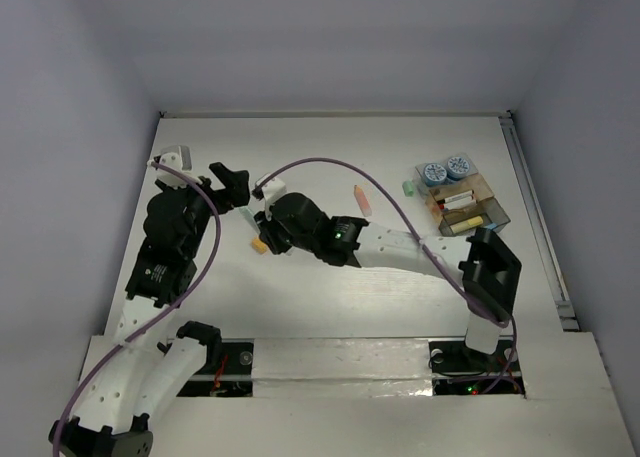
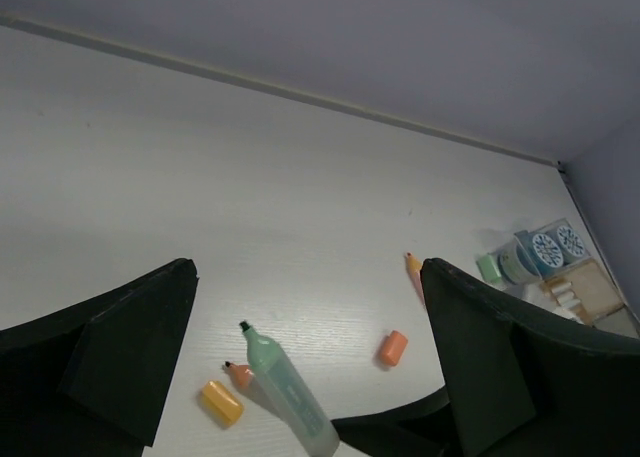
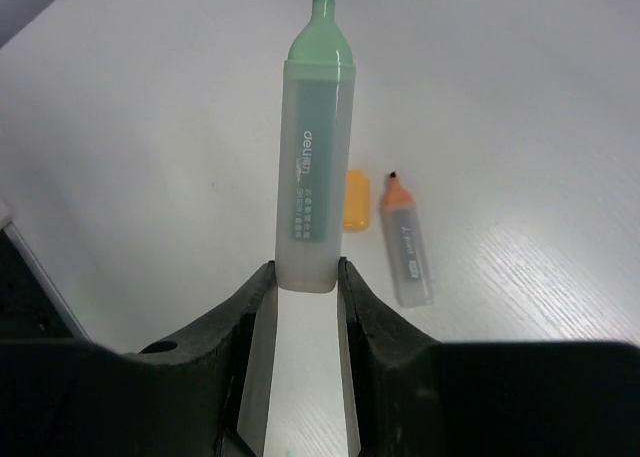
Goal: Sort the stationery into containers
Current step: Pick up the pen from the center of the board.
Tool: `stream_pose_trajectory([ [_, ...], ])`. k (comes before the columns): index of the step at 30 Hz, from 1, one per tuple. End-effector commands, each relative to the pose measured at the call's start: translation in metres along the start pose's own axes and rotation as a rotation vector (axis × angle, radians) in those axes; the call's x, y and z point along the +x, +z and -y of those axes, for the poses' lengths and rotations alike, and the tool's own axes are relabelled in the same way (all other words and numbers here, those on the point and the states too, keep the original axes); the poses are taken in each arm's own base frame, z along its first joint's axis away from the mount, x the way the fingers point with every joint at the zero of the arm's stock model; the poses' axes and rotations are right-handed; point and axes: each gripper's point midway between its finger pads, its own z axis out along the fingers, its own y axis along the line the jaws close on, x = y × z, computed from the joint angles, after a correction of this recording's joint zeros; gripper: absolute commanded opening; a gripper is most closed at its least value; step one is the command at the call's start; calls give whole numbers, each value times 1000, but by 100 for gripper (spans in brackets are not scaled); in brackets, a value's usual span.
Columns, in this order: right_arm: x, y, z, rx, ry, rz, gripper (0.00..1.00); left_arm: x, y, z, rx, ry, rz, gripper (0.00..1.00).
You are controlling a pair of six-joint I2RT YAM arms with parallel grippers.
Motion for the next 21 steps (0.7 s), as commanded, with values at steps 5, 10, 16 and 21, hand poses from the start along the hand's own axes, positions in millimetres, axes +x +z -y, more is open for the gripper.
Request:
stream_pose_trajectory([
  [5,-43,-24,46,245,70,158,19,-15,-2,38,189,-22,23,86],
  [10,-67,-45,55,259,91,254,19,-9,-2,53,277,-44,-4,72],
  [16,-92,-74,58,250,121,379,18,5,1,71,376,-81,-77,66],
  [21,-104,-90,57,225,125,433,18,19,3,85,460,-119,-143,64],
])
